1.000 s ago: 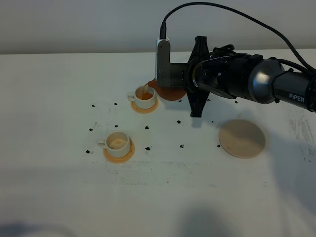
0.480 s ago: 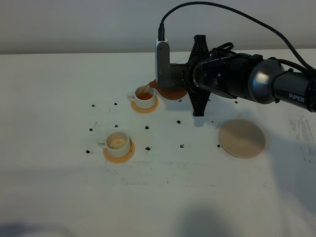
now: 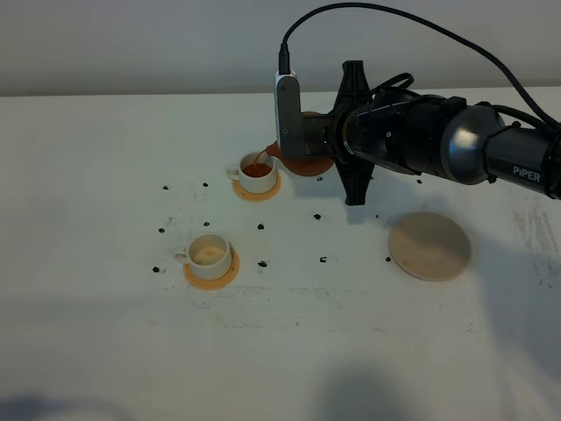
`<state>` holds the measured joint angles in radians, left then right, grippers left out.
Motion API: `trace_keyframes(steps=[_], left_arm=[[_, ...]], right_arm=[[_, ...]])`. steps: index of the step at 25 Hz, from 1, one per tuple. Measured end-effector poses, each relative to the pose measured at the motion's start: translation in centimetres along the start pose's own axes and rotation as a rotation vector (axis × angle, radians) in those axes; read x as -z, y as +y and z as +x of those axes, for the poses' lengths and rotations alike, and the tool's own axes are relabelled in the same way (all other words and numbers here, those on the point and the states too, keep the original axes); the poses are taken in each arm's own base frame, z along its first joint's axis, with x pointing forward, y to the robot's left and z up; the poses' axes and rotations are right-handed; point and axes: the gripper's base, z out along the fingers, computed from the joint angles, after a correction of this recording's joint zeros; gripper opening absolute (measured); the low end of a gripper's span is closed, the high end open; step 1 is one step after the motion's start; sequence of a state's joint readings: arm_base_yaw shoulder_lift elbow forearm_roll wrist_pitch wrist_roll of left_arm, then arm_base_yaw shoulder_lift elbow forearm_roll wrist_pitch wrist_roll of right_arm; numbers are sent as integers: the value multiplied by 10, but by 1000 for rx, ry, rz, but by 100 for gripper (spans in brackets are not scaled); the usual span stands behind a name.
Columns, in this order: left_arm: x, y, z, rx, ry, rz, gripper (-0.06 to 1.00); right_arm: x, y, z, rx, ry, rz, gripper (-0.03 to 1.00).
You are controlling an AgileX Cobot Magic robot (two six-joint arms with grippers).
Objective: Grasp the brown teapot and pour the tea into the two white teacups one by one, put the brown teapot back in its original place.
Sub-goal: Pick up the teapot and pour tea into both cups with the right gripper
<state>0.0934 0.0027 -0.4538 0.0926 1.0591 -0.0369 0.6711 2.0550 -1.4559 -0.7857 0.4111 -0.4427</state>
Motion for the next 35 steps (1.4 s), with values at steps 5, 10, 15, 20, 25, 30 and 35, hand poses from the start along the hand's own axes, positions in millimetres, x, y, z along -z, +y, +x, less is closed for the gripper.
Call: trace_keyframes(steps=[5,10,15,20,25,30,35], left_arm=[[0,0,0,0,0,0,57],[0,0,0,0,0,0,57],[0,0,0,1,1,0,57],[0,0,0,1,0,0,57],[0,0,0,1,0,0,57],[0,0,0,1,0,0,57],[0,0,0,1,0,0,57]], right_arm=[[0,-1,0,16,3,6,9],[0,-1,0,32,4,11,9],[0,-2,1,52,7,18,9],[0,-2,1,69,8,20,9],[0,-2,1,89,11,26,9],[0,-3,1,95,12,28,9],[0,-3,1,95,9,29,9]])
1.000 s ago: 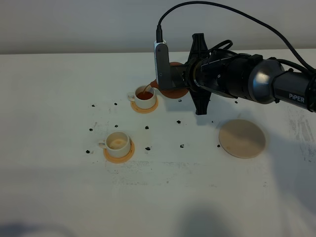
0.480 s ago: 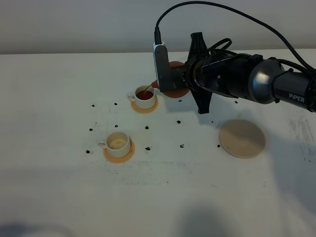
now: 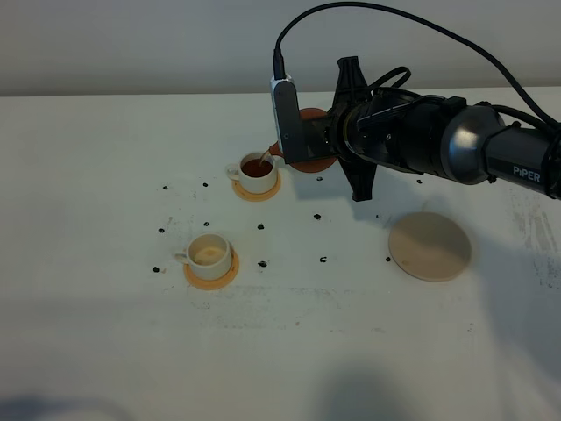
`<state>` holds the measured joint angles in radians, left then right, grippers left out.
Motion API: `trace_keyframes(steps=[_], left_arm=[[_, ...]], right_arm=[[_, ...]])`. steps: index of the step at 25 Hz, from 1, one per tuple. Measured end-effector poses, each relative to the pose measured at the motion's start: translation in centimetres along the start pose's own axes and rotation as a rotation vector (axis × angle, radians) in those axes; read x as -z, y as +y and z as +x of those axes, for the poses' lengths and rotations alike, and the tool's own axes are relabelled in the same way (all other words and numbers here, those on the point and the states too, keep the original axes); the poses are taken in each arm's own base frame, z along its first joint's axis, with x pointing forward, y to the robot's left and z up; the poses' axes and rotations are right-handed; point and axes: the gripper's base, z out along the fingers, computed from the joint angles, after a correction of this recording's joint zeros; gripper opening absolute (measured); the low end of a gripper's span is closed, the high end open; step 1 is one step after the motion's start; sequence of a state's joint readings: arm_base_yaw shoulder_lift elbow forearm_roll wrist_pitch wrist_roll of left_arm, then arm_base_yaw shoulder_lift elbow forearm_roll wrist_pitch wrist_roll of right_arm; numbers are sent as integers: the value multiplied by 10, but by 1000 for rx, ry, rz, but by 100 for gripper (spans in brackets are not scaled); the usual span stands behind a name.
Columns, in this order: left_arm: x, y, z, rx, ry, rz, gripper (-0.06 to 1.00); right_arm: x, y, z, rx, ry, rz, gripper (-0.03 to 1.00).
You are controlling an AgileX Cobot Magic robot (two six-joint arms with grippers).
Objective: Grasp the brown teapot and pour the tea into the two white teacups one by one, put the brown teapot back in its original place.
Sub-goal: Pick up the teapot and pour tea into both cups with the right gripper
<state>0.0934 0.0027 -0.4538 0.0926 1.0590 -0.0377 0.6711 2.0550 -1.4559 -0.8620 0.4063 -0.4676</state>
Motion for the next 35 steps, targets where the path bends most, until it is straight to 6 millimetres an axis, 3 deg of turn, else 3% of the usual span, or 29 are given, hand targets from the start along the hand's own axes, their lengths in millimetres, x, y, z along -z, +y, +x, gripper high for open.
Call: trace_keyframes(steps=[13,29,35], left_arm=[[0,0,0,0,0,0,57],[0,0,0,0,1,0,57],[0,0,0,0,1,0,57]], right_arm=[[0,2,-1,-70,-13,-26,9],[1,10,-8,-462,-54,-139,9],[4,-1,-2,-677,-28,-184,9]])
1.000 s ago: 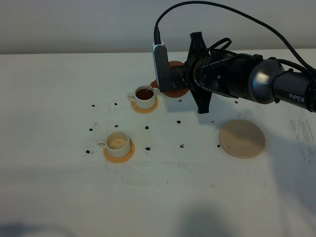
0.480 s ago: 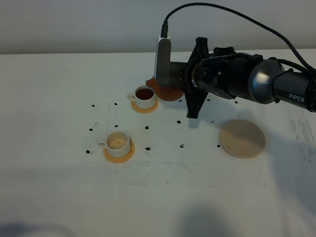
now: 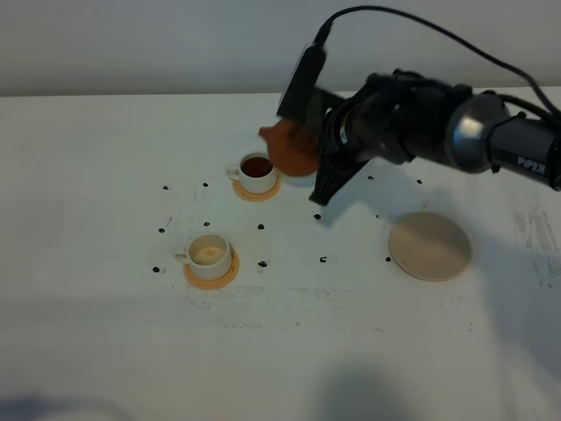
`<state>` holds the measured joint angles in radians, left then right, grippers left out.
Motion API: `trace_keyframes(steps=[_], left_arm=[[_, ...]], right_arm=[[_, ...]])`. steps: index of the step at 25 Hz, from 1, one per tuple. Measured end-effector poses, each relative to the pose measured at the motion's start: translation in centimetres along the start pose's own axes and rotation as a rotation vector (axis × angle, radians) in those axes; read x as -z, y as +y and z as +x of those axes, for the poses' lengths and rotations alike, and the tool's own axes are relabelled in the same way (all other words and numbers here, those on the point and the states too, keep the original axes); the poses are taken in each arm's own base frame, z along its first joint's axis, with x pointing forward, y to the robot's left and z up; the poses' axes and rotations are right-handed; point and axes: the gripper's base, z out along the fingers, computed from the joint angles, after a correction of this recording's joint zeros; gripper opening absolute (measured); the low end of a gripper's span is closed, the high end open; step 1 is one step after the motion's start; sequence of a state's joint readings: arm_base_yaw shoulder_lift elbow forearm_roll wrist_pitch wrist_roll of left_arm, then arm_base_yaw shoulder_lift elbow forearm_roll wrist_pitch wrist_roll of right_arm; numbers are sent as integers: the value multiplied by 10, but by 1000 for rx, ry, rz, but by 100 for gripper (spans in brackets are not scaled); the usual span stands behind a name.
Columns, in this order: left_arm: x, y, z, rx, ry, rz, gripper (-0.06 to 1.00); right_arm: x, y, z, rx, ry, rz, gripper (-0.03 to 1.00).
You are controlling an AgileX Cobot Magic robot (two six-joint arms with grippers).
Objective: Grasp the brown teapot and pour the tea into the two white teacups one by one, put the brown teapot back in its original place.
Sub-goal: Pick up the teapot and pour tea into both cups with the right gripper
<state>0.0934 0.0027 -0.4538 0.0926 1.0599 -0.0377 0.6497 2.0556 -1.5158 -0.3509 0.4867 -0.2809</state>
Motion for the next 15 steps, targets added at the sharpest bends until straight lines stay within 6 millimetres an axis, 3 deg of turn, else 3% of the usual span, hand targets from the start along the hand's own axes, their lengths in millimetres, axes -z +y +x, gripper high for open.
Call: trace_keyframes(steps=[15], left_arm=[[0,0,0,0,-1,0,57]], right_arm=[[-10,-15,12,-327,-28,-70,9]])
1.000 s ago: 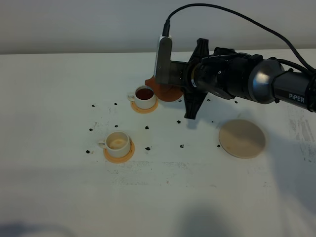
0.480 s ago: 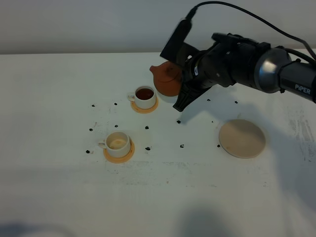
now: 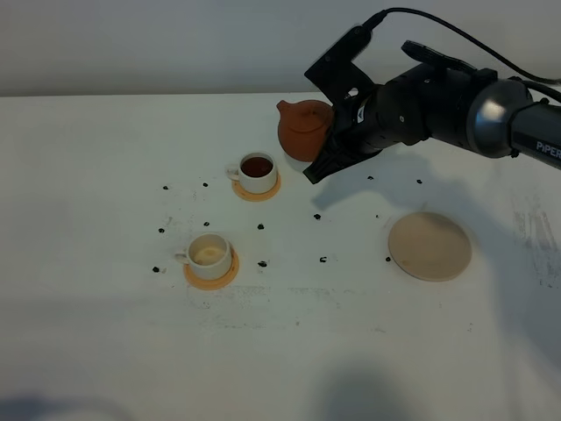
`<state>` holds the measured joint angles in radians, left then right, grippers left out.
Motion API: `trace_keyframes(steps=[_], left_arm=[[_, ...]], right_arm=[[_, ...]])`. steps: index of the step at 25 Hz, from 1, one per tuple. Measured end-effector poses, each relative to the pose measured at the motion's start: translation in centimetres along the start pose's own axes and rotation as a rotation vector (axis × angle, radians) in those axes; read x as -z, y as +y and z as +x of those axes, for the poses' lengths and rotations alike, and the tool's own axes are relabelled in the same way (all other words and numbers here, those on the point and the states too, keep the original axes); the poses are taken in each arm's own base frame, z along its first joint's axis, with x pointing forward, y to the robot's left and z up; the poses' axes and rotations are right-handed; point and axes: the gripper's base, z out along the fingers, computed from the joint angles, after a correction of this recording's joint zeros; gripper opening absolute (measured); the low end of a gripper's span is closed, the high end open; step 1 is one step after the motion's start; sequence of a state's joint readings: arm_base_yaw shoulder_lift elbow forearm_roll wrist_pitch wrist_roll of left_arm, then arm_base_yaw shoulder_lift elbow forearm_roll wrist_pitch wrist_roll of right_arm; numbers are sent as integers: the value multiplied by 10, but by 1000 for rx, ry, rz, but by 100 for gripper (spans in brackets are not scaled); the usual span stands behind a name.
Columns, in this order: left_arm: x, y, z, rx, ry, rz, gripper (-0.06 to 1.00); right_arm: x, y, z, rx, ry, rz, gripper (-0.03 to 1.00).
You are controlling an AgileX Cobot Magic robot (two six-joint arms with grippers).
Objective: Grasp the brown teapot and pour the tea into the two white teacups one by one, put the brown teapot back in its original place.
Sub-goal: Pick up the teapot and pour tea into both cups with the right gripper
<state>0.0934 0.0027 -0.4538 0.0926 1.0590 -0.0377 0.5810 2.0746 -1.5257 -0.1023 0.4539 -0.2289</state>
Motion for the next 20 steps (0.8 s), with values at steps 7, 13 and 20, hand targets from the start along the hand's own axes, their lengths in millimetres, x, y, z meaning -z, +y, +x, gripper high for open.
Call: trace_keyframes(steps=[7,13,20], left_arm=[[0,0,0,0,0,0,57],[0,0,0,0,1,0,57],[0,0,0,0,0,0,57]], right_arm=[[-28,1,13,-26,14,-10,9],[-37,2,16,-29,4,-11,9],[-40,3,17,-30,2,-11,9]])
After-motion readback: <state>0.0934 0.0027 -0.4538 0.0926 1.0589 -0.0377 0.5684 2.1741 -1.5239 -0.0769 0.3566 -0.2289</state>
